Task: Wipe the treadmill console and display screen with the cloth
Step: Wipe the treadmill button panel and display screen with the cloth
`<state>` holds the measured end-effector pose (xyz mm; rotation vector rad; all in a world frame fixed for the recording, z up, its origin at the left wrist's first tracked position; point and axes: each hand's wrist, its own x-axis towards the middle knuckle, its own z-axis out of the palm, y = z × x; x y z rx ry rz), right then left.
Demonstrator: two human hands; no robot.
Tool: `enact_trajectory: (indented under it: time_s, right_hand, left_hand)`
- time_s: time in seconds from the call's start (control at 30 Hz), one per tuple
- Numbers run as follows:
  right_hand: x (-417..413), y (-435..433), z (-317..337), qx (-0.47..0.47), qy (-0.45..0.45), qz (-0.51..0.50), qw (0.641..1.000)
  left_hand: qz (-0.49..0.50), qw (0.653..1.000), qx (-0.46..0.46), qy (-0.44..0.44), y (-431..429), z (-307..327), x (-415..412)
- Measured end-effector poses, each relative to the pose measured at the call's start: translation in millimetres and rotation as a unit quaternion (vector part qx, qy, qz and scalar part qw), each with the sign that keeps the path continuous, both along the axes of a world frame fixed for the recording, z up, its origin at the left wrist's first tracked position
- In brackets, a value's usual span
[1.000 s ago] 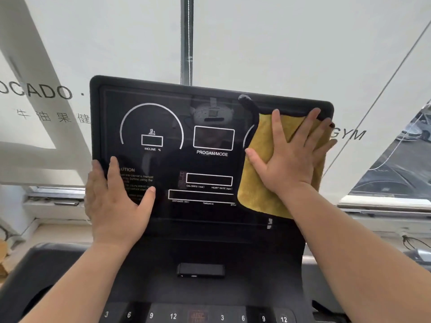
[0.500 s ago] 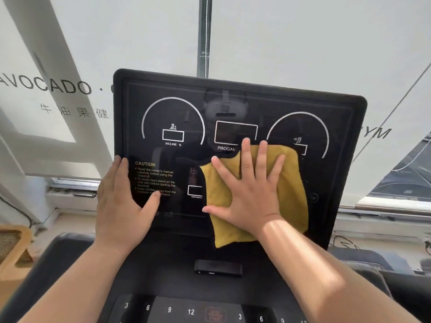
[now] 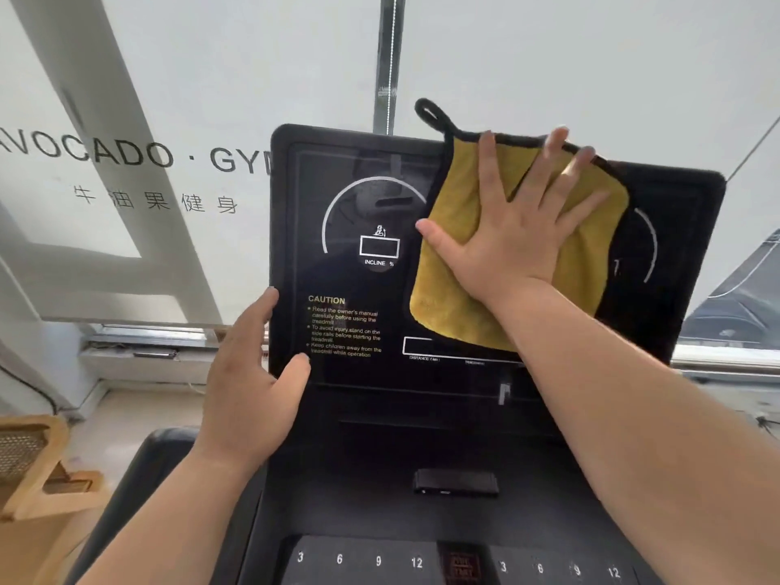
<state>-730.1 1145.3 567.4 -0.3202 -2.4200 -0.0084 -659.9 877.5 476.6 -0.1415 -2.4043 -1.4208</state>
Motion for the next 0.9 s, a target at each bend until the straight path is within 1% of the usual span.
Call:
enact_trajectory:
  time_s: [0.13, 0.23, 0.33, 0.43, 0.53, 0.63, 0.73, 0.8, 0.9]
  right_hand:
    - [-4, -49, -15, 0.049, -0.019, 0.060, 0.997]
    - [16, -68, -57, 0.098, -0.045, 0.119, 0.987]
    - [39, -69, -98, 0.140, -0.074, 0.149, 0.976]
    - [51, -46, -112, 0.167, -0.082, 0.154, 0.970]
    - [55, -19, -100, 0.150, -0.073, 0.115, 0.979]
    - [42, -10, -67, 0.072, -0.065, 0.048, 0.994]
    - [15, -28, -27, 0.006, -0.043, 0.005, 0.999]
    - [-3, -48, -7, 0.006, -0.029, 0.006, 1.000]
    - [-21, -84, 6, 0.036, -0.029, 0.036, 0.998]
  left_hand:
    - [0.012, 1.000, 0.004, -0.001, -12, -13, -1]
    - [0.000, 0.999, 0.015, -0.030, -15, -19, 0]
    - [-0.018, 0.999, 0.004, -0.030, -17, -23, 0]
    - [-0.027, 0.999, 0.000, -0.039, -22, -22, -2]
    - [-0.054, 0.997, 0.009, -0.058, -29, -15, -2]
    - [-0.098, 0.992, 0.019, -0.083, -36, -12, 0]
    - [-0.121, 0.982, 0.057, -0.136, -44, -14, -3]
    - [-0.143, 0.973, 0.089, -0.159, -50, -14, -3]
    - [-0.173, 0.964, 0.108, -0.168, -56, -16, -1]
